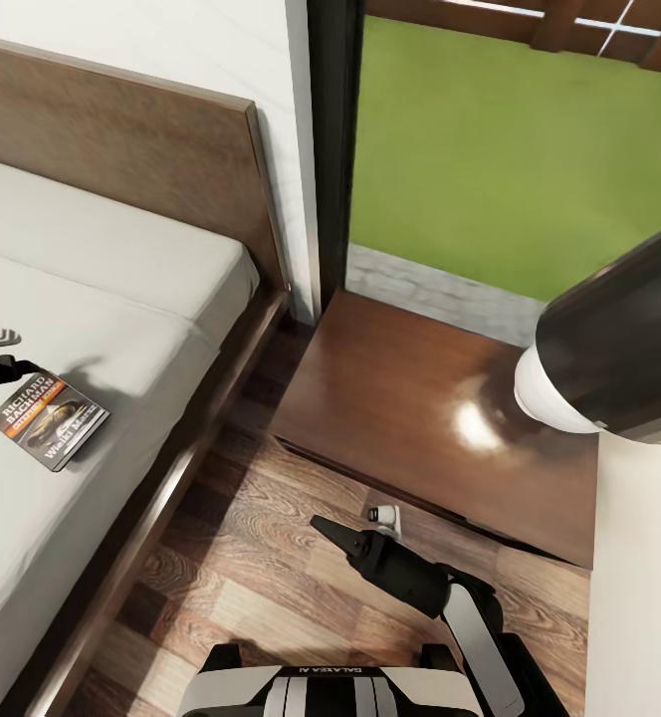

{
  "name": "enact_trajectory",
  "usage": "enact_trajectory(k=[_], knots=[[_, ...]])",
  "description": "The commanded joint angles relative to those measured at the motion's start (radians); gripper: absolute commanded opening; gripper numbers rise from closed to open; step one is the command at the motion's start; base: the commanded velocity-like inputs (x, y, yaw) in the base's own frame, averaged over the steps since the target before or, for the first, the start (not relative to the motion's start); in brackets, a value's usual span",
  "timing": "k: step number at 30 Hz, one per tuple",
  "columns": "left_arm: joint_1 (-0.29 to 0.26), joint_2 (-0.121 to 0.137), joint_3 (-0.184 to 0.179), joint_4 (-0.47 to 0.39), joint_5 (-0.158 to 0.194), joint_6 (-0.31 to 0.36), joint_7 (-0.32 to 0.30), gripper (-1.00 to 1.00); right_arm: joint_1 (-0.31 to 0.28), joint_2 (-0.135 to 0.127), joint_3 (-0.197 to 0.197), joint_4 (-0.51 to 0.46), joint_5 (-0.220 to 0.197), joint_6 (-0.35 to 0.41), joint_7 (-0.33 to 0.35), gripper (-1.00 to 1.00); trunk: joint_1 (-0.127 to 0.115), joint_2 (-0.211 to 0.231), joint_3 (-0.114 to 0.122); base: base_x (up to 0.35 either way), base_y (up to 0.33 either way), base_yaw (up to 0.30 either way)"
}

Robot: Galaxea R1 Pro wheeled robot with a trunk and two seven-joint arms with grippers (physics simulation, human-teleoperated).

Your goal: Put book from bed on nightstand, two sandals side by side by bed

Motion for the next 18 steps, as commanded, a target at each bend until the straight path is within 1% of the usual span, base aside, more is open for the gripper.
enact_trajectory(k=[1,8,18], knots=[[0.000,-0.001,0.007,0.060,-0.012,0.003,-0.007,1.00,0.000,0.000,0.000,0.000,-0.006,0.006,-0.001,1.00,0.001,0.000,-0.001,0.000,0.000,0.000],[0.002,-0.001,0.007,0.062,-0.008,0.003,-0.008,1.00,0.000,0.000,0.000,0.000,-0.006,0.006,-0.001,1.00,0.001,0.000,-0.001,0.000,0.000,0.000],[0.002,-0.001,0.007,0.061,0.031,0.003,-0.008,1.00,0.000,0.000,0.000,0.000,-0.006,0.006,-0.001,1.00,0.001,0.000,-0.001,0.000,0.000,0.000]])
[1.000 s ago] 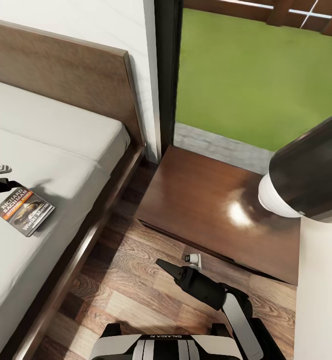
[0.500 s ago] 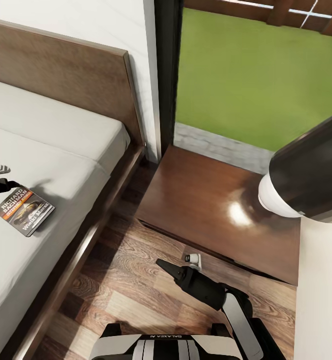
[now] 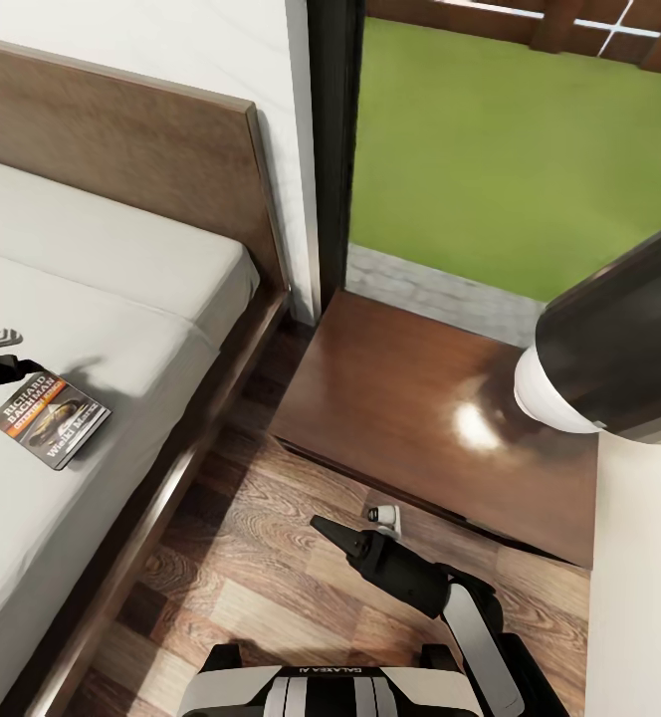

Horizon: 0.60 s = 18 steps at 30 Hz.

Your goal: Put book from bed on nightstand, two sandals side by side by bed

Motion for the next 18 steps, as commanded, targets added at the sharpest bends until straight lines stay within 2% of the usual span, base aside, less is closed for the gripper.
enact_trajectory(k=[1,18], knots=[[-0.001,-0.001,0.012,0.054,-0.001,0.005,-0.008,1.00,0.000,0.000,0.000,0.000,-0.006,0.006,-0.001,1.00,0.003,0.000,-0.001,0.000,0.000,0.000],[0.009,-0.001,0.012,0.054,0.006,0.004,-0.008,1.00,0.000,0.000,0.000,0.000,-0.005,0.006,-0.001,1.00,0.003,0.000,-0.001,0.000,0.000,0.000]])
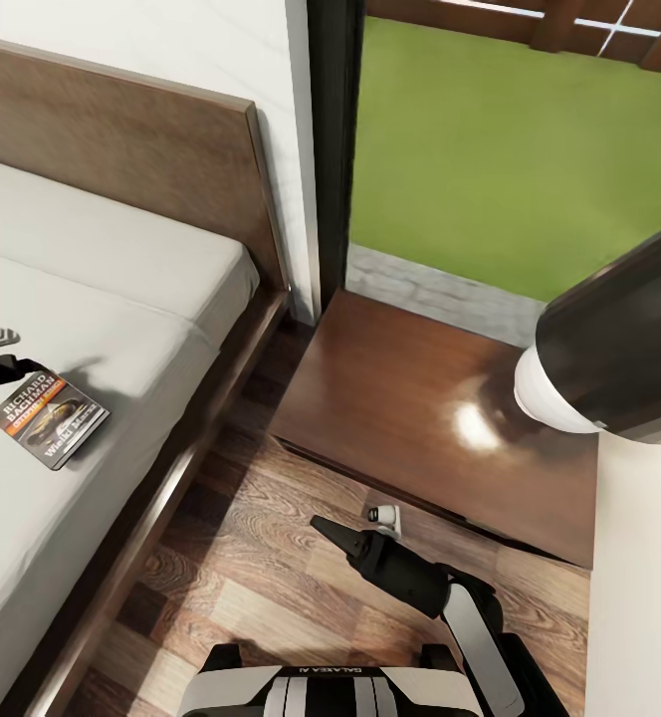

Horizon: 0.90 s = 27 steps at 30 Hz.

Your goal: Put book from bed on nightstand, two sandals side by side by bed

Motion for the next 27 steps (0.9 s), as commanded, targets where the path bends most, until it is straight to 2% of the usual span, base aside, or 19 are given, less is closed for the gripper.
enact_trajectory(k=[1,17,27], knots=[[0.001,-0.001,-0.002,0.066,-0.029,0.002,-0.006,1.00,0.000,0.000,0.000,0.000,-0.006,0.006,0.000,1.00,0.002,0.000,-0.001,0.000,0.000,0.000],[0.005,-0.001,-0.002,0.067,-0.028,-0.018,-0.006,1.00,0.000,0.000,0.000,0.000,-0.006,0.006,-0.001,1.00,0.002,0.000,-0.001,-0.001,-0.002,0.000],[0.005,-0.001,-0.002,0.067,-0.029,-0.019,-0.007,1.00,0.000,0.000,0.001,0.000,-0.006,0.006,-0.001,1.00,0.002,0.000,-0.001,-0.054,-0.065,0.000]])
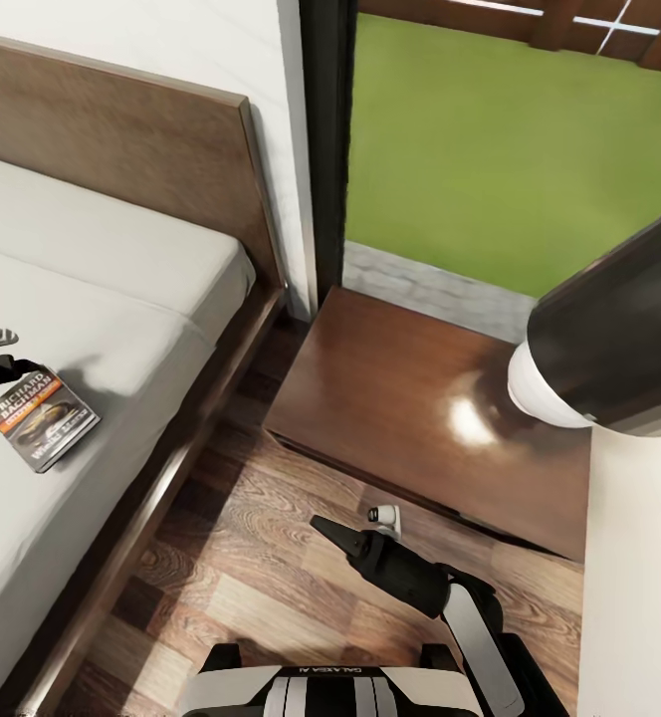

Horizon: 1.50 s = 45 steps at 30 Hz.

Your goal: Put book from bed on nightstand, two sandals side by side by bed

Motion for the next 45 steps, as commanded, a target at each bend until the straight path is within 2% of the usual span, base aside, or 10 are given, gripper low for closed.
enact_trajectory(k=[1,33,45], knots=[[0.000,-0.001,0.004,0.075,-0.016,0.004,-0.007,1.00,0.000,0.000,0.000,0.000,-0.006,0.006,0.000,1.00,0.000,0.000,-0.001,-0.030,-0.041,0.000],[0.000,-0.001,0.004,0.082,-0.015,0.003,-0.007,1.00,0.000,0.000,0.000,0.000,-0.006,0.006,-0.001,1.00,0.000,0.000,-0.001,-0.005,-0.006,0.000],[0.000,-0.001,0.004,0.083,-0.015,0.002,-0.008,1.00,0.000,0.000,0.000,0.000,-0.006,0.006,-0.001,1.00,0.000,0.000,-0.001,-0.126,-0.133,0.000]])
